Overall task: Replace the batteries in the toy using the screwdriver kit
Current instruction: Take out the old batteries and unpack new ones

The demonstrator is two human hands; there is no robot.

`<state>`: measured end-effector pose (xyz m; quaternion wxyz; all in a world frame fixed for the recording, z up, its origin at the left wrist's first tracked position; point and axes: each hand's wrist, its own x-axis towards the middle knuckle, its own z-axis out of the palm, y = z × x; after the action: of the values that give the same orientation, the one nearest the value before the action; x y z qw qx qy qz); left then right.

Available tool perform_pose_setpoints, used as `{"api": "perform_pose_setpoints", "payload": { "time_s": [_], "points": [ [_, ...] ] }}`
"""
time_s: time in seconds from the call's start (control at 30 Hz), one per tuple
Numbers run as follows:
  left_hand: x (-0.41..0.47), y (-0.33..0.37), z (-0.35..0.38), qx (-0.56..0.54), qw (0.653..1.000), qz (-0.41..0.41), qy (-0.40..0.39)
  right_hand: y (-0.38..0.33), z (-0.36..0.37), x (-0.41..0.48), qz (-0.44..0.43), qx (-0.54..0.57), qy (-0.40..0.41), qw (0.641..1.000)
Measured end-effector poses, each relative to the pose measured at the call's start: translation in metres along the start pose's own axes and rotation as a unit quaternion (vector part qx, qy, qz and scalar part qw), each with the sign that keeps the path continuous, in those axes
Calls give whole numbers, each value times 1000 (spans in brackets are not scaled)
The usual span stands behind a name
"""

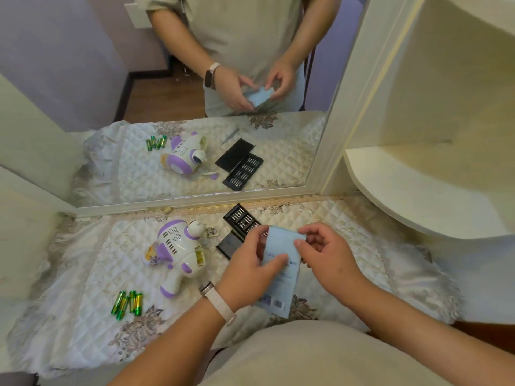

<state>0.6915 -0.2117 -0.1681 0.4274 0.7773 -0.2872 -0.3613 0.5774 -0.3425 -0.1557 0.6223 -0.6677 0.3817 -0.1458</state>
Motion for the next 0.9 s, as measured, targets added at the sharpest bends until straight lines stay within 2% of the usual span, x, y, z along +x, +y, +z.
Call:
{"api": "perform_pose_setpoints", "payload": {
  "time_s": [0.1,0.17,0.37,0.5,0.63,0.73,0.9],
  "points": [
    [6,-17,25,-106,986,-119,-44,14,-21,16,43,17,13,999],
    [7,-25,44,-135,977,-163,-37,28,-32,25,76,12,-3,997],
    [24,-38,96,-205,951,-227,37,85,-59,44,143,-111,-103,978],
    [43,-43,126,-228,936,-253,84,109,-71,53,128,-170,-163,963],
    [58,-51,147,-161,947,-254,114,122,-79,68,96,-233,-193,948],
    [59,-54,154,-31,965,-224,130,131,-82,77,72,-282,-212,933],
    [49,-55,156,96,974,-179,98,138,-83,83,34,-356,-232,904]
  ]
}}
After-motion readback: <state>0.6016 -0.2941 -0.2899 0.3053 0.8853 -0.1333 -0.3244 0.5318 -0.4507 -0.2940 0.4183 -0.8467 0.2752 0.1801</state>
